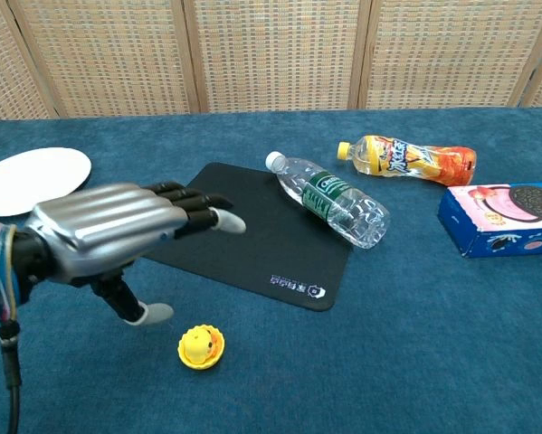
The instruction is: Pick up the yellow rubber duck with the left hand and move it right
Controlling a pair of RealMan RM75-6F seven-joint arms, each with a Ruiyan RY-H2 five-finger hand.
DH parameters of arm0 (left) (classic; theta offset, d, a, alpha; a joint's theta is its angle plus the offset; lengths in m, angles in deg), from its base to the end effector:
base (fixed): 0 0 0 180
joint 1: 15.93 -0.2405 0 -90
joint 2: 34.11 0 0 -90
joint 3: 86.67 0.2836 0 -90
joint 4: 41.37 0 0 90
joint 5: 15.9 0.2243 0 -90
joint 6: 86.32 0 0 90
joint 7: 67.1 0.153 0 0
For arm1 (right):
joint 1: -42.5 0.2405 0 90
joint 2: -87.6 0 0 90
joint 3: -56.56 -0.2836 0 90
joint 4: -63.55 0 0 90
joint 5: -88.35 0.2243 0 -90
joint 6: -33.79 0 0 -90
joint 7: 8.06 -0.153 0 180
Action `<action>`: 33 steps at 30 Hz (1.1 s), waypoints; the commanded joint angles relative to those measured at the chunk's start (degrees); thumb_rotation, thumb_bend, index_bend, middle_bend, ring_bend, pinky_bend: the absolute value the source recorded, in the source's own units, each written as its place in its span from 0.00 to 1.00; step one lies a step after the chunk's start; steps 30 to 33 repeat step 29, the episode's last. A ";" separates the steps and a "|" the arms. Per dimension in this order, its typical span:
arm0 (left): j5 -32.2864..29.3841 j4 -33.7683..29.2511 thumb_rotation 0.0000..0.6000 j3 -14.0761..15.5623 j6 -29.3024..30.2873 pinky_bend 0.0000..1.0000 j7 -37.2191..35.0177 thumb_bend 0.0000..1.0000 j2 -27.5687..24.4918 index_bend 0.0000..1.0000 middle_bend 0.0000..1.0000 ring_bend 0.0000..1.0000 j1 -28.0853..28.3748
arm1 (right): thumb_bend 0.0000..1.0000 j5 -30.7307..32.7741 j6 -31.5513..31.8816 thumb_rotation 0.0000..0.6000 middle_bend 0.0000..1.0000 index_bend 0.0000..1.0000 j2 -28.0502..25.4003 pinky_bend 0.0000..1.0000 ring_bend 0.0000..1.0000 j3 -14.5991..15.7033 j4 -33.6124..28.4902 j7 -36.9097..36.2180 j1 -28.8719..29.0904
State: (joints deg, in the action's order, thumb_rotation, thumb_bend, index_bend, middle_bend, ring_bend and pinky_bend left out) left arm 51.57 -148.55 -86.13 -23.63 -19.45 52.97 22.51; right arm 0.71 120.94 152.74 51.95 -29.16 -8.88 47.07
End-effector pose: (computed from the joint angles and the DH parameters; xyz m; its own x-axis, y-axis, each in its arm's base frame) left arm -0.1283 0.2586 -0.0445 0.6705 0.2027 0.7137 0.6611 -0.5999 -0.4506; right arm -0.3304 -0.1978 0.1591 0.3581 0.0599 0.9318 -0.9320 -0.0376 0.3606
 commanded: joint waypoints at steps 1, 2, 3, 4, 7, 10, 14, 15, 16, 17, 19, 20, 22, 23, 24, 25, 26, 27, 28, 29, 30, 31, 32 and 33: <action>4.72 -2.76 1.00 1.12 10.59 0.00 -5.93 0.28 -7.98 0.02 0.00 0.00 -6.71 | 0.00 -0.35 -0.18 1.00 0.00 0.03 0.25 0.01 0.00 0.24 0.00 0.75 0.12; 5.91 -3.13 1.00 1.84 12.17 0.00 -6.46 0.27 -9.24 0.00 0.00 0.00 -7.81 | 0.00 -0.39 -0.15 1.00 0.00 0.03 0.34 0.01 0.00 0.27 -0.03 1.00 0.11; 6.92 -3.30 1.00 2.37 12.98 0.00 -6.96 0.27 -9.99 0.00 0.00 0.00 -8.46 | 0.00 -0.42 -0.14 1.00 0.00 0.03 0.42 0.01 0.00 0.28 -0.05 1.20 0.11; 7.88 -3.24 1.00 2.94 14.54 0.00 -7.46 0.27 -11.05 0.00 0.00 0.00 -9.60 | 0.00 -0.47 -0.13 1.00 0.00 0.03 0.52 0.01 0.00 0.32 -0.08 1.47 0.12; 9.42 -3.09 1.00 4.53 19.89 0.00 -9.80 0.27 -13.87 0.00 0.00 0.00 -13.98 | 0.00 -0.65 -0.17 1.00 0.00 0.03 0.80 0.01 0.00 0.47 -0.16 2.28 0.14; 10.37 -3.21 1.00 6.04 23.27 0.00 -12.31 0.26 -16.42 0.00 0.00 0.00 -17.48 | 0.00 -0.87 -0.21 1.00 0.00 0.03 1.06 0.01 0.00 0.64 -0.20 3.01 0.17; 10.99 -3.15 1.00 7.11 26.24 0.00 -14.79 0.26 -18.98 0.00 0.00 0.00 -21.01 | 0.00 -1.36 -0.13 1.00 0.00 0.03 1.33 0.01 0.00 0.92 -0.28 3.88 0.17; 11.06 -3.12 1.00 7.36 26.76 0.00 -15.38 0.26 -19.60 0.00 0.00 0.00 -21.81 | 0.00 -1.50 -0.08 1.00 0.00 0.03 1.36 0.01 0.00 0.99 -0.32 4.05 0.15; 11.00 -3.17 1.00 7.66 27.25 0.00 -15.79 0.26 -20.26 0.00 0.00 0.00 -22.62 | 0.00 -1.67 0.00 1.00 0.00 0.03 1.40 0.01 0.00 1.04 -0.38 4.18 0.14; 11.04 -3.16 1.00 7.84 27.83 0.00 -16.19 0.26 -20.79 0.00 0.00 0.00 -23.40 | 0.00 -1.85 0.11 1.00 0.00 0.03 1.44 0.01 0.00 1.09 -0.42 4.26 0.12; 11.35 -2.85 1.00 7.95 28.66 0.00 -16.83 0.26 -21.23 0.00 0.00 0.00 -24.37 | 0.00 -2.09 0.28 1.00 0.00 0.03 1.48 0.01 0.00 1.16 -0.45 4.40 0.08; 11.80 -2.42 1.00 8.05 29.27 0.00 -17.39 0.26 -21.40 0.00 0.00 0.00 -25.07 | 0.00 -2.26 0.45 1.00 0.00 0.03 1.47 0.01 0.00 1.22 -0.44 4.47 0.01; 12.55 -1.62 1.00 8.28 30.01 0.00 -18.33 0.26 -21.48 0.00 0.00 0.00 -26.03 | 0.00 -2.52 0.56 1.00 0.00 0.03 1.55 0.01 0.00 1.31 -0.48 4.63 0.00; 12.71 -1.35 1.00 8.37 30.24 0.00 -18.69 0.26 -21.47 0.00 0.00 0.00 -26.35 | 0.00 -2.58 0.59 1.00 0.00 0.03 1.56 0.01 0.00 1.33 -0.50 4.68 0.00; 13.03 -0.56 1.00 8.66 30.69 0.00 -19.68 0.26 -21.52 0.00 0.00 0.00 -27.19 | 0.00 -2.74 0.63 1.00 0.00 0.03 1.62 0.01 0.00 1.40 -0.58 4.83 0.00; 13.36 -0.11 1.00 8.79 30.77 0.00 -20.06 0.26 -21.67 0.00 0.00 0.00 -27.50 | 0.00 -2.82 0.64 1.00 0.00 0.03 1.65 0.01 0.00 1.41 -0.65 4.92 0.02; 13.89 0.37 1.00 8.61 31.16 0.00 -20.73 0.26 -21.80 0.00 0.00 0.00 -27.89 | 0.00 -2.97 0.63 1.00 0.00 0.03 1.68 0.01 0.00 1.49 -0.74 5.03 0.03; 14.24 0.65 1.00 8.35 31.50 0.00 -21.18 0.26 -21.78 0.00 0.00 0.00 -28.10 | 0.00 -3.10 0.60 1.00 0.00 0.03 1.68 0.01 0.00 1.56 -0.77 5.10 0.05; 14.86 1.18 1.00 8.06 31.74 0.00 -21.73 0.26 -21.80 0.00 0.00 0.00 -28.42 | 0.00 -3.28 0.59 1.00 0.00 0.03 1.72 0.01 0.00 1.63 -0.85 5.23 0.08; 15.19 1.45 1.00 7.80 31.75 0.00 -22.02 0.26 -21.86 0.00 0.00 0.00 -28.68 | 0.00 -3.37 0.58 1.00 0.00 0.03 1.76 0.01 0.00 1.66 -0.88 5.34 0.11; 15.19 1.45 1.00 7.80 31.75 0.00 -22.02 0.26 -21.86 0.00 0.00 0.00 -28.68 | 0.00 -3.37 0.58 1.00 0.00 0.03 1.76 0.01 0.00 1.66 -0.88 5.34 0.11; 15.19 1.45 1.00 7.80 31.75 0.00 -22.02 0.26 -21.86 0.00 0.00 0.00 -28.68 | 0.00 -3.37 0.58 1.00 0.00 0.03 1.76 0.01 0.00 1.66 -0.88 5.34 0.11; 15.19 1.45 1.00 7.80 31.75 0.00 -22.02 0.26 -21.86 0.00 0.00 0.00 -28.68 | 0.00 -3.37 0.58 1.00 0.00 0.03 1.76 0.01 0.00 1.66 -0.88 5.34 0.11; 15.19 1.45 1.00 7.80 31.75 0.00 -22.02 0.26 -21.86 0.00 0.00 0.00 -28.68 | 0.00 -3.37 0.58 1.00 0.00 0.03 1.76 0.01 0.00 1.66 -0.88 5.34 0.11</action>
